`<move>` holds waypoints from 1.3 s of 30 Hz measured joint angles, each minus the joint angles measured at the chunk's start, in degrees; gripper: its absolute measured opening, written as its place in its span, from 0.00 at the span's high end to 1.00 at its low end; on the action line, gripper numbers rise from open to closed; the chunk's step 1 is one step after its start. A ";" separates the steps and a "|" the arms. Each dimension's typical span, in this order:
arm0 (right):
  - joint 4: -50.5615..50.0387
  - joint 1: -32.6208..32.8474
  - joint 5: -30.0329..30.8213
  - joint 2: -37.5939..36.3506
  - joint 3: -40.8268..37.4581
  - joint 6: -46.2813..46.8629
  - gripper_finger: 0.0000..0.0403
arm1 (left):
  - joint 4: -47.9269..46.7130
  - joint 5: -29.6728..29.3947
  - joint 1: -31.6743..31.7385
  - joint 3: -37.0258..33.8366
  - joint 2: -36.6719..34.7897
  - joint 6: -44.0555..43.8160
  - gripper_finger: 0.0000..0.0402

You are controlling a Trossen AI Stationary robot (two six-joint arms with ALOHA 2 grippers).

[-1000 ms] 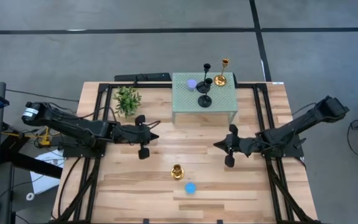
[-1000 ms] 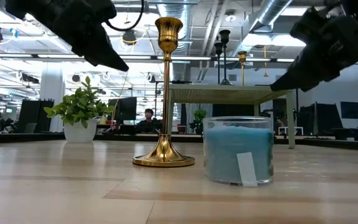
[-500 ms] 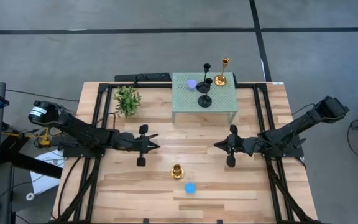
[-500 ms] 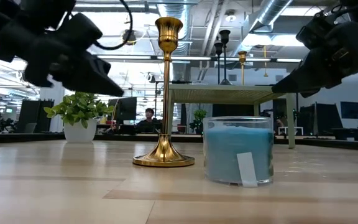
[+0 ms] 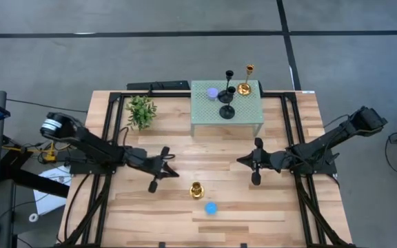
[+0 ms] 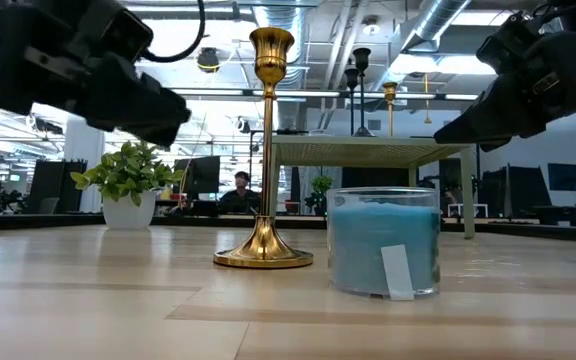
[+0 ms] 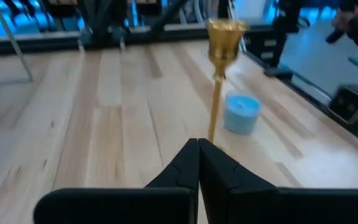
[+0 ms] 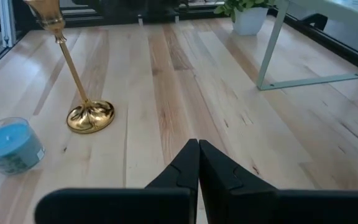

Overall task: Pick & Place candle stick holders
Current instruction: Align the gold candle holder with the other gold candle holder on the shelf

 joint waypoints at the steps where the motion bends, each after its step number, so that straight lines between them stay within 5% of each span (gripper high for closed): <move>1: 0.00 0.00 0.02 0.00 0.00 0.00 1.00 | 2.82 -0.16 0.08 0.00 1.88 0.00 0.99; 10: 0.03 0.02 -0.02 0.00 0.00 0.15 1.00 | 9.53 0.67 0.14 0.67 13.32 -6.03 0.89; 26: 2.80 0.10 -0.07 0.00 0.00 0.15 1.00 | 10.06 1.07 -0.23 10.78 25.90 -7.56 0.51; 39: 2.80 0.09 -0.11 0.00 0.00 0.10 1.00 | 10.51 0.73 -2.75 15.07 29.77 -7.60 0.49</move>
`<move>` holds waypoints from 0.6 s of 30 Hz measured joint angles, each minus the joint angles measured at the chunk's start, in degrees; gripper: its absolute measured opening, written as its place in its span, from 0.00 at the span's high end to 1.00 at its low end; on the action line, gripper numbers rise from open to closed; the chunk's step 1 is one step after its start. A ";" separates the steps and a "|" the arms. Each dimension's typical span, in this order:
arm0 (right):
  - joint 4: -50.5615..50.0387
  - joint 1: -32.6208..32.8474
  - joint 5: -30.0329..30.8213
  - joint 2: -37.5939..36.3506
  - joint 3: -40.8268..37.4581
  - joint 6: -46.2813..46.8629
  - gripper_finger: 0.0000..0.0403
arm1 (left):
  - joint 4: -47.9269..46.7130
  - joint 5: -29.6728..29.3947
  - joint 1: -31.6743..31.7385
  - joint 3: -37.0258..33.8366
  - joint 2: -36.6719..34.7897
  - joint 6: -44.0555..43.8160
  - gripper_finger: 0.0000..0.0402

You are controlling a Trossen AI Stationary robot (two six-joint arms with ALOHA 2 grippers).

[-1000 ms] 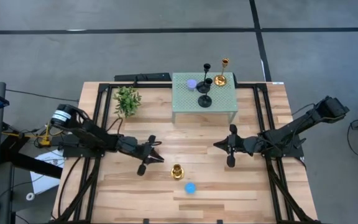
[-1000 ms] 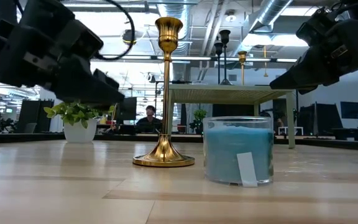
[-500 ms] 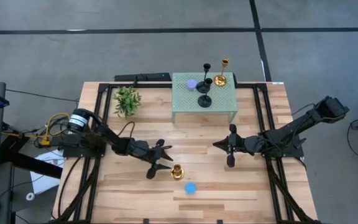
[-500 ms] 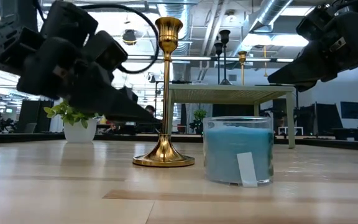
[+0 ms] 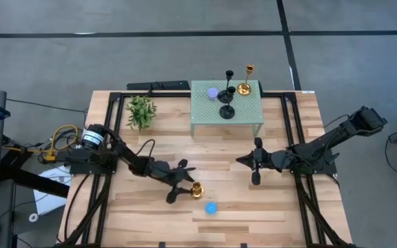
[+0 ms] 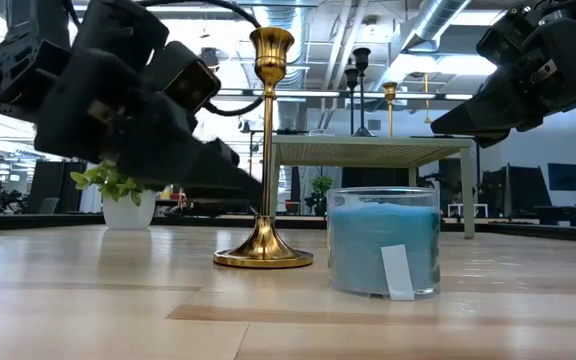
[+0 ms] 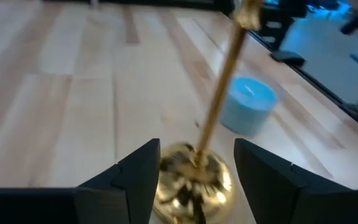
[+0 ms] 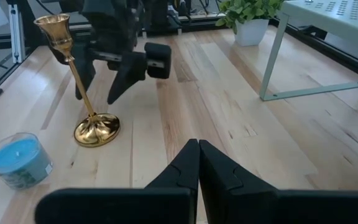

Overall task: Pick & Place candle stick holders
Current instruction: Align the gold candle holder with the other gold candle holder on the shelf

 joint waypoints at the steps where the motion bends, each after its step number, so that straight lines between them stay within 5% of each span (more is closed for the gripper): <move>1: 0.00 0.00 0.00 0.00 0.00 -0.01 1.00 | 0.19 -1.00 0.00 0.17 -0.05 0.00 0.49; 18: 0.00 0.00 -0.57 0.00 0.00 0.00 1.00 | 0.02 -0.71 0.02 1.04 -0.07 -2.55 0.56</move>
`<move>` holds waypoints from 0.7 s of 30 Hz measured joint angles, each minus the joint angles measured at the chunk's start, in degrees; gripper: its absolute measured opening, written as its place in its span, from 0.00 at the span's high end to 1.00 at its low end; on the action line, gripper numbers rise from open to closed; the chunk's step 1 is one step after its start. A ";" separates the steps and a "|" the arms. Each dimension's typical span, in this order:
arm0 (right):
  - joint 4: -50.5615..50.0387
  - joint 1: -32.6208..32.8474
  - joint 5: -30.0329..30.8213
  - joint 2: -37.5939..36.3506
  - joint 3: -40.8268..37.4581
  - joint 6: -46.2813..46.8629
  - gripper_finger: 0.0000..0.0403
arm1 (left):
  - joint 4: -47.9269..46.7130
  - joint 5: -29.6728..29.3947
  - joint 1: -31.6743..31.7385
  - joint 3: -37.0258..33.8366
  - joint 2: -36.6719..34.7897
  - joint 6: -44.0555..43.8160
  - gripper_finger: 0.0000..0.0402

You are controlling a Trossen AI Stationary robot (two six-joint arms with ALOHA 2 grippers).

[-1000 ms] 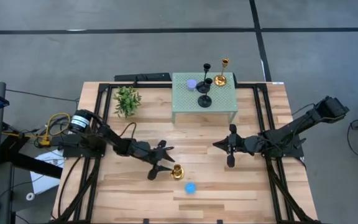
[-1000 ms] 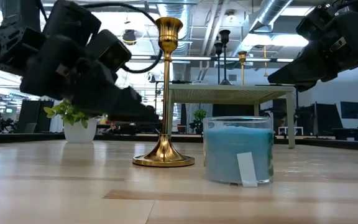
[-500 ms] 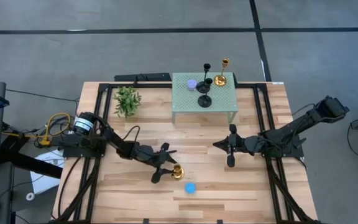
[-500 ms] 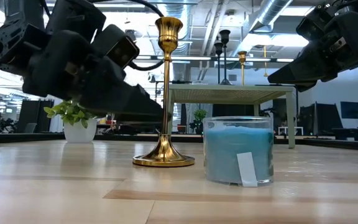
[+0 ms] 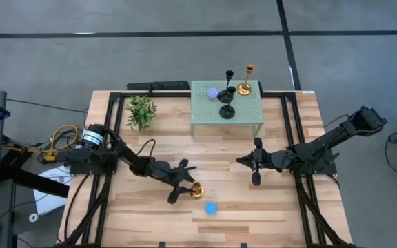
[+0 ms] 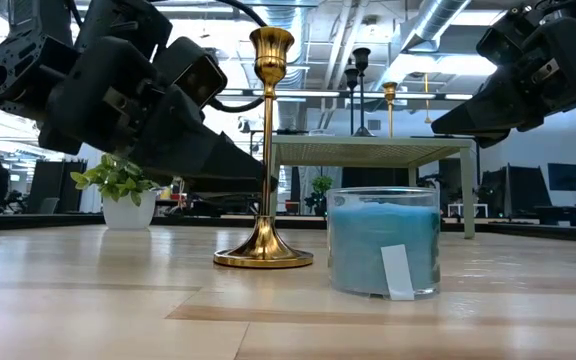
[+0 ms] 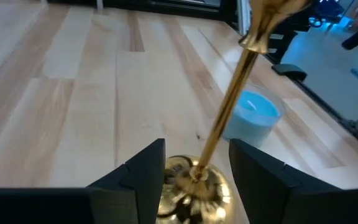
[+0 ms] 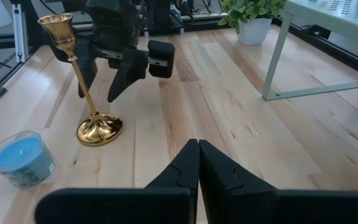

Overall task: Pick & Place candle stick holders
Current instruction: Align the gold candle holder with the other gold candle holder on the shelf

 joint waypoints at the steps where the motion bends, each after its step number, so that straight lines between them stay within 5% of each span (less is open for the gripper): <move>1: 0.00 0.00 -0.02 0.00 0.00 0.00 1.00 | 0.01 0.19 -0.02 -0.02 0.01 -0.47 0.56; 21: 0.09 0.00 -0.74 -0.02 0.00 0.00 1.00 | 0.03 0.16 -0.28 4.92 6.99 -0.44 0.65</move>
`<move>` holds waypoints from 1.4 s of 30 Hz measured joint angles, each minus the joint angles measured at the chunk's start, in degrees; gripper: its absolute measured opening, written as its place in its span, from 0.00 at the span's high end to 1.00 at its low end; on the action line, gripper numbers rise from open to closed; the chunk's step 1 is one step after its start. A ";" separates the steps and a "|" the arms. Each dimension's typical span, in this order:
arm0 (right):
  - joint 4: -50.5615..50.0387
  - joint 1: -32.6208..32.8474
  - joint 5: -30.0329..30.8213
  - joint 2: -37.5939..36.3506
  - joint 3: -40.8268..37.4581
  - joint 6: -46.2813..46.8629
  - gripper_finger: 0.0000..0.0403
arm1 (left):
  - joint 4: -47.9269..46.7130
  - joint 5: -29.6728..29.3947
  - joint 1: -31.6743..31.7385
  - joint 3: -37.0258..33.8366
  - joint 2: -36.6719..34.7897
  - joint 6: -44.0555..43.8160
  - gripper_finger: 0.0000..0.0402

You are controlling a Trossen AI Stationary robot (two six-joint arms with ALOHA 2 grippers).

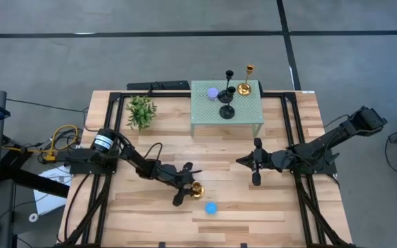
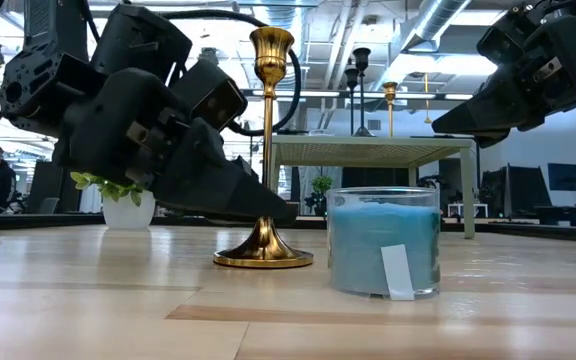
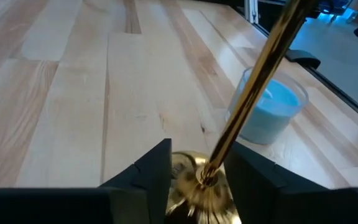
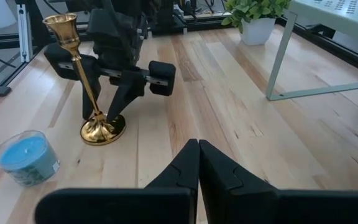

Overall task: Pick & Place candle stick holders
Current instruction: Align the gold candle holder with the other gold candle holder on the shelf

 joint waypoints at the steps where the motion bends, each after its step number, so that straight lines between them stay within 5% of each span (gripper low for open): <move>1: 0.00 0.00 0.02 0.00 0.00 0.00 1.00 | 0.11 0.00 0.00 0.00 0.00 0.00 0.66; 16: -0.02 0.00 0.02 0.00 0.00 -0.04 1.00 | 0.90 -0.27 0.10 0.03 -0.11 0.22 0.94; 30: 0.53 -0.62 0.02 0.00 0.00 -0.09 1.00 | 0.42 -0.48 6.68 -0.09 -2.46 4.36 0.96; 42: 11.70 -5.62 -0.20 0.00 0.04 -2.99 1.00 | 0.60 4.70 14.29 -0.05 -9.86 7.74 0.96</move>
